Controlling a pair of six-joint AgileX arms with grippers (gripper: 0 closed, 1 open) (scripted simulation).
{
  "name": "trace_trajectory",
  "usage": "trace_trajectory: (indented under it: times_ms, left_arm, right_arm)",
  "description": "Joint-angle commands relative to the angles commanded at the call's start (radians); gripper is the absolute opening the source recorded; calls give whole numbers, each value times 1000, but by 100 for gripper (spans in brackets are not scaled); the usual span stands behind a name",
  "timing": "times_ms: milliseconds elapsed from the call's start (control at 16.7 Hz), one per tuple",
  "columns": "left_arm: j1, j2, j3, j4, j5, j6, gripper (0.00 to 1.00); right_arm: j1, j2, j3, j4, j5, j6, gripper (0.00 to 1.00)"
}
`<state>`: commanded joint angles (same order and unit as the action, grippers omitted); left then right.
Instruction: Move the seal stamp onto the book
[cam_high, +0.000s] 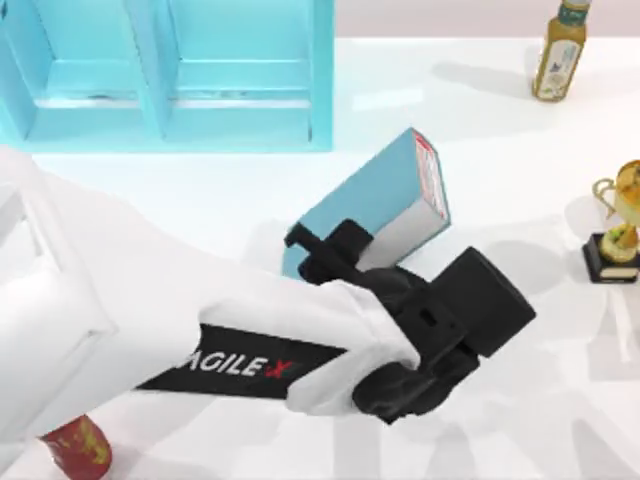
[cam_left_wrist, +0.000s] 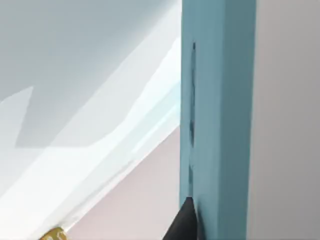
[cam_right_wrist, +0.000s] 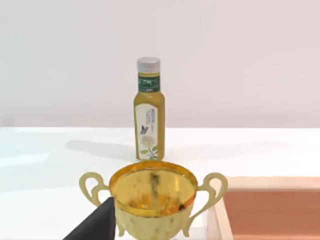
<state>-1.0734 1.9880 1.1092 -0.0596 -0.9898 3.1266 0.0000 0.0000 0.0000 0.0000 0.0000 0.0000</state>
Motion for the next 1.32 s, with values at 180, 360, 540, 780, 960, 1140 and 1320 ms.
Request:
trace_trajectory:
  times_ms: [180,360,540,780,960,1140,1320]
  left_arm:
    - [-41,47,52,-48,-83,279,0]
    - [-73,75,104,-76,-161,498,0]
    - [-96,87,147,-89,-224,646,0]
    - [-107,90,172,-92,-260,720,0]
    - [-107,90,172,-92,-260,720,0]
    - [-104,89,166,-90,-256,718,0]
    - [-116,88,173,-122,-264,695,0]
  right_arm:
    - [0,0,0,0,0,0,100]
    - [0,0,0,0,0,0,100]
    - [0,0,0,0,0,0,100]
    - [0,0,0,0,0,0,100]
    - [0,0,0,0,0,0,100]
    - [0,0,0,0,0,0,100]
    - [0,0,0,0,0,0,100]
